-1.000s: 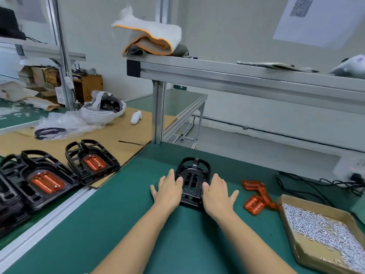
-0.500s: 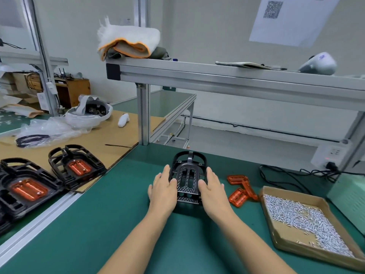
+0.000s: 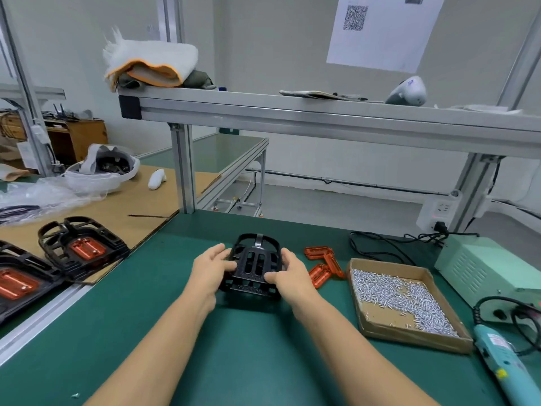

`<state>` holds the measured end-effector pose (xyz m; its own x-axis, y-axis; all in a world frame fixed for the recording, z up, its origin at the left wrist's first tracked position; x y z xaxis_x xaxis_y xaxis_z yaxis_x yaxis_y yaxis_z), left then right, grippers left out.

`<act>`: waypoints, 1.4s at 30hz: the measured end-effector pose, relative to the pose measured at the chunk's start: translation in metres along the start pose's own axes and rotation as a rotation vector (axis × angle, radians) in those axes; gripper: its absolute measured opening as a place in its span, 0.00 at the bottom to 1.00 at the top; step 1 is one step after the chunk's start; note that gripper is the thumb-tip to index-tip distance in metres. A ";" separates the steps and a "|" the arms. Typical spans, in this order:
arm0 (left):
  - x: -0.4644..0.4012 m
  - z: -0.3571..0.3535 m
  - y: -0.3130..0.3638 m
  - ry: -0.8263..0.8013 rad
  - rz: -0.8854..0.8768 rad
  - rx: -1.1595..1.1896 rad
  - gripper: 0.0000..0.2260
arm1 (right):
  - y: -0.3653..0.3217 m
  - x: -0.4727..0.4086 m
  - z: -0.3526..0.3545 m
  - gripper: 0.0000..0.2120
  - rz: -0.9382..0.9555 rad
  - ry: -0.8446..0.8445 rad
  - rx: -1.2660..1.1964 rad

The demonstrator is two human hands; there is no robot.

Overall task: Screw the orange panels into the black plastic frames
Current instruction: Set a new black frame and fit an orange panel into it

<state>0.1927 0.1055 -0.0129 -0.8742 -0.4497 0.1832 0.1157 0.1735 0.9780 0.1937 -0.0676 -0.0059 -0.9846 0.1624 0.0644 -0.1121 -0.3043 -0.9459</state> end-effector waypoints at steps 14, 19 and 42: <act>0.011 0.001 -0.014 -0.237 -0.288 -0.274 0.49 | -0.011 -0.018 0.007 0.13 0.036 0.145 0.472; 0.007 0.008 -0.021 -0.181 -0.320 -0.419 0.47 | -0.028 -0.024 0.021 0.08 0.093 0.193 0.458; 0.050 -0.033 0.004 -0.118 -0.329 -0.252 0.09 | -0.043 0.039 0.131 0.08 0.425 0.328 0.078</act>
<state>0.1645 0.0550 0.0037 -0.9301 -0.3393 -0.1404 -0.0790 -0.1885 0.9789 0.1429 -0.1709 0.0792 -0.8534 0.2904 -0.4328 0.2648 -0.4737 -0.8400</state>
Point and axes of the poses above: each hand's wrist, its own x-axis away from the middle knuckle, its own z-axis out of the back of the hand, y = z × x, the point moved 8 cm from there along -x, towards the middle knuckle, and after that the axes turned 11 degrees about y, right-handed, at the moved point
